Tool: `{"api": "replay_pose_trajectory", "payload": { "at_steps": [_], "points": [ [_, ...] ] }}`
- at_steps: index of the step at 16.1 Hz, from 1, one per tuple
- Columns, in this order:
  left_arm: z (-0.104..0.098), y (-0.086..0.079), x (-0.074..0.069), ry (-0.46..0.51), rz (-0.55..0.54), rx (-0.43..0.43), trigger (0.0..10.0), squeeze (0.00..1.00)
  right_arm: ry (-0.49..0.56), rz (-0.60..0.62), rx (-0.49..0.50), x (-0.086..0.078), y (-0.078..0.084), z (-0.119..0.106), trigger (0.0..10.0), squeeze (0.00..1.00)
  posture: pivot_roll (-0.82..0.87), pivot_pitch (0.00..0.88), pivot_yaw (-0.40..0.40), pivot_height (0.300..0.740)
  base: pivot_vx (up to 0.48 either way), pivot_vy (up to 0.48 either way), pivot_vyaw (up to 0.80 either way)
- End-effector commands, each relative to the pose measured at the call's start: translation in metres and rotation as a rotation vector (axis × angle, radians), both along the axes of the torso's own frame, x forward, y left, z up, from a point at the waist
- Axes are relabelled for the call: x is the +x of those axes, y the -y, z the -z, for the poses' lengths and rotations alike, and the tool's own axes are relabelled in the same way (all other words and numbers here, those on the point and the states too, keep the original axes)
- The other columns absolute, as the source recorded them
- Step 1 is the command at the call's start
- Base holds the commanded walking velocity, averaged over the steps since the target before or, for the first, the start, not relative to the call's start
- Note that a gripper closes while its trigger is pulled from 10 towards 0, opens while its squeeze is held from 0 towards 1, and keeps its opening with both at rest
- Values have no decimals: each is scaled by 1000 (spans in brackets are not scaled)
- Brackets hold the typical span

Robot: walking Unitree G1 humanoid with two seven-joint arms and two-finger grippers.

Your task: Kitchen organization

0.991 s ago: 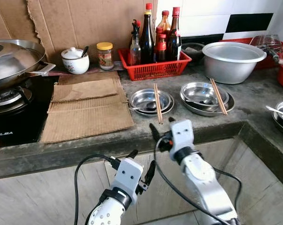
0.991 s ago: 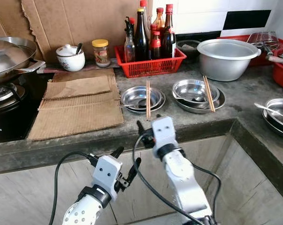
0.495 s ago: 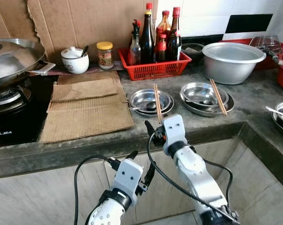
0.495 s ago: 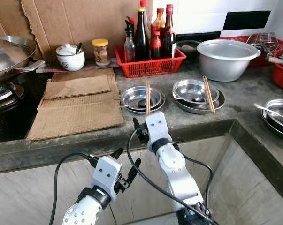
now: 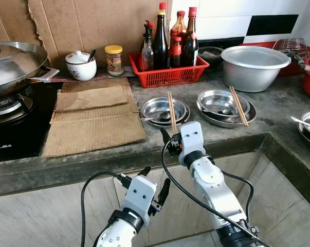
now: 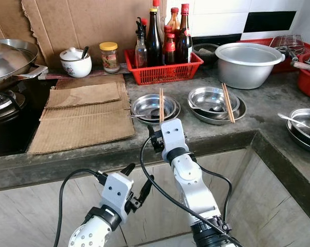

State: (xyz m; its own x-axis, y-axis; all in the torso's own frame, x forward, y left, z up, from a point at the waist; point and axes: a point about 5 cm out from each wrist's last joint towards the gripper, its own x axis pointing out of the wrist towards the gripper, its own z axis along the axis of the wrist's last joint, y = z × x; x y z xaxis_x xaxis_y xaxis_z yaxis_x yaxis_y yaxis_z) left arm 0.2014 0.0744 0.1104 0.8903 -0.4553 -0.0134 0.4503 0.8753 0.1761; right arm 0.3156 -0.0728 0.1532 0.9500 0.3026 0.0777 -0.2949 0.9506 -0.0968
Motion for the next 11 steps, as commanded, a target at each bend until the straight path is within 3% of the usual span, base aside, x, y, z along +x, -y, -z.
{"api": "replay_pose_trajectory", "payload": {
  "at_steps": [1,3,4,5,6,11],
  "points": [
    [-4,1,-1,24,9,1,10000,0,15,11,3,3,1,-3,10000,0,230,0,-66,740,0,0,0],
    [-4,1,-1,23,8,-1,10000,0,11,-2,-2,3,-1,-3,10000,0,229,0,-68,740,0,0,0],
    [-4,1,-1,23,8,0,10000,0,12,-2,-2,3,-2,-3,8196,0,230,0,-69,740,0,0,0],
    [-4,1,-1,23,8,0,10000,0,12,-2,-3,4,-1,-3,3725,0,231,0,-70,740,0,0,0],
    [-4,1,-1,23,8,0,10000,0,11,-3,-2,5,-1,-3,0,0,229,0,-68,740,0,0,0],
    [-4,1,-2,20,8,0,10000,0,11,-1,6,5,-2,-4,0,0,228,0,-70,740,0,0,0]
  ]
}}
